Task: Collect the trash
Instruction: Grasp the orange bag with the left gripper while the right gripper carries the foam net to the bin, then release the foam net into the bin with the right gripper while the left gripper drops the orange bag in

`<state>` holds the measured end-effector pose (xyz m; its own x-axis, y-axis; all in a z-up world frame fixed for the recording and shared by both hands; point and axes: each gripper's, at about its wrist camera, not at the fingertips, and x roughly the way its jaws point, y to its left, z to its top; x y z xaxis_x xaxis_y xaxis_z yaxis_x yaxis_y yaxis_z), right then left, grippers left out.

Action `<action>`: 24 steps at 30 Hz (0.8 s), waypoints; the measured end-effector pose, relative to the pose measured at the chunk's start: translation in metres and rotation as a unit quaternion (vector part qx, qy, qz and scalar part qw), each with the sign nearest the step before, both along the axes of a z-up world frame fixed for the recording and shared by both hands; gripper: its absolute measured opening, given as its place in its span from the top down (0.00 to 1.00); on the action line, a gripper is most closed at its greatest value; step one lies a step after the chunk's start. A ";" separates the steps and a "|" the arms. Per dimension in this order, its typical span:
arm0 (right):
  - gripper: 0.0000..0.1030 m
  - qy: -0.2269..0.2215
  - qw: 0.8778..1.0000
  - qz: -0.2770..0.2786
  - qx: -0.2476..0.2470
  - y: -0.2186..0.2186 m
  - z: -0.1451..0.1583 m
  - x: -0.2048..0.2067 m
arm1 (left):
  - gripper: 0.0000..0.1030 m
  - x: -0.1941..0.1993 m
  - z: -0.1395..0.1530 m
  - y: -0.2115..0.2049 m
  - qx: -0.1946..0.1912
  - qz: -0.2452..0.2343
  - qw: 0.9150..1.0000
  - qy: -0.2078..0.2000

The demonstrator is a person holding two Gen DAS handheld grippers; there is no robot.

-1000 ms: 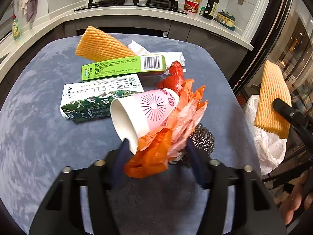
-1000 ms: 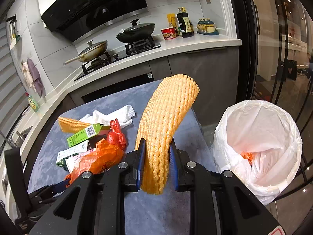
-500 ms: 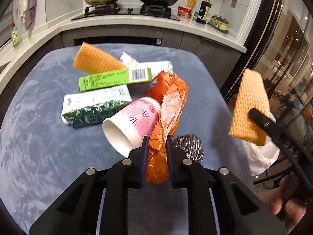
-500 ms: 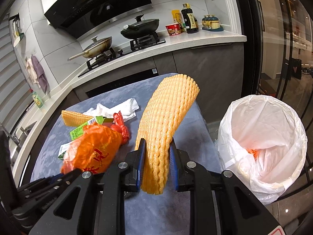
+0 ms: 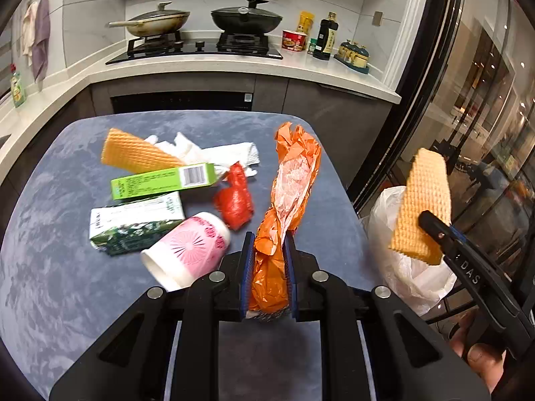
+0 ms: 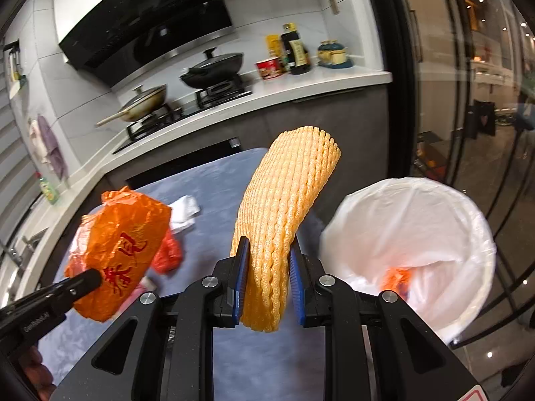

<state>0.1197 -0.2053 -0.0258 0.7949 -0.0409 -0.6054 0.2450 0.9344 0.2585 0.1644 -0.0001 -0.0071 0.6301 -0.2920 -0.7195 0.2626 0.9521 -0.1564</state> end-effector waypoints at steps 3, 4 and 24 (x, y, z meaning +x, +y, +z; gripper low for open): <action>0.79 0.004 1.000 -0.018 -0.013 -0.016 -0.003 -0.001 | 0.84 0.003 0.000 -0.014 0.002 -0.007 1.000 -0.001; 0.79 0.008 0.999 -0.027 -0.017 -0.024 -0.006 -0.002 | 0.84 0.004 0.000 -0.017 0.003 -0.009 1.000 -0.001; 0.70 0.081 0.990 -0.110 -0.017 -0.100 -0.067 -0.012 | 0.84 0.002 -0.006 -0.092 0.022 -0.071 0.997 0.000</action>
